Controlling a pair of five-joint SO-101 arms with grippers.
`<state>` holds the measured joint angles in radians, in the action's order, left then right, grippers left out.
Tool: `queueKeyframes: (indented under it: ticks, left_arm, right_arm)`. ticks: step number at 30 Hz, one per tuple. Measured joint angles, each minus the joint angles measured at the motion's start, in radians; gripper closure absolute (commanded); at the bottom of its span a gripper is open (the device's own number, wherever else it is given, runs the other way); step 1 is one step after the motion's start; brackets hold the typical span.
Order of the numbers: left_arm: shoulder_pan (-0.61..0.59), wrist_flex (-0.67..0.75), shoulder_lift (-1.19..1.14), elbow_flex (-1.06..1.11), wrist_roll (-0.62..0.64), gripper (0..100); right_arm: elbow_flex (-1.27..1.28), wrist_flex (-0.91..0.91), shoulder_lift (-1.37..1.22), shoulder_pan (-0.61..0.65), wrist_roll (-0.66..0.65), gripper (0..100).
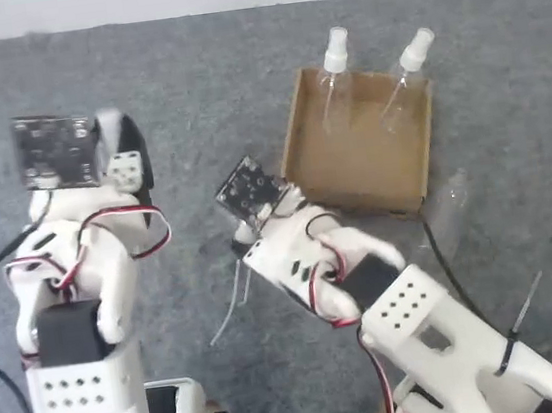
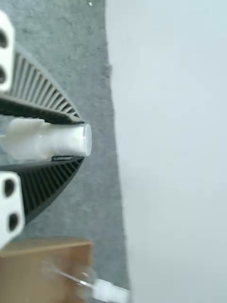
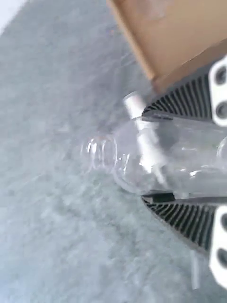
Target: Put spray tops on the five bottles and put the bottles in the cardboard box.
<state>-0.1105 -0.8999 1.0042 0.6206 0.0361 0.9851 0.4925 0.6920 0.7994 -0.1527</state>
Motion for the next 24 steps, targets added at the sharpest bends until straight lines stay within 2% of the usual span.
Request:
queueKeyframes:
  ticks: [6,12,20,24]
  left_arm:
    - [-0.002,0.003,0.006,-0.08,0.163,99]
    - [-0.002,0.13,0.006,-0.095,0.342,99]
    - [0.072,0.167,0.006,-0.095,0.37,99]
    - [0.071,0.175,0.006,-0.054,0.371,99]
  right_arm:
    - [0.121,-0.19,0.028,0.046,0.035,99.2]
    - [0.219,-0.301,0.028,0.049,0.04,99.2]
    - [0.244,-0.321,0.028,0.052,0.04,99.2]
    - [0.244,-0.321,0.028,0.052,0.04,99.2]
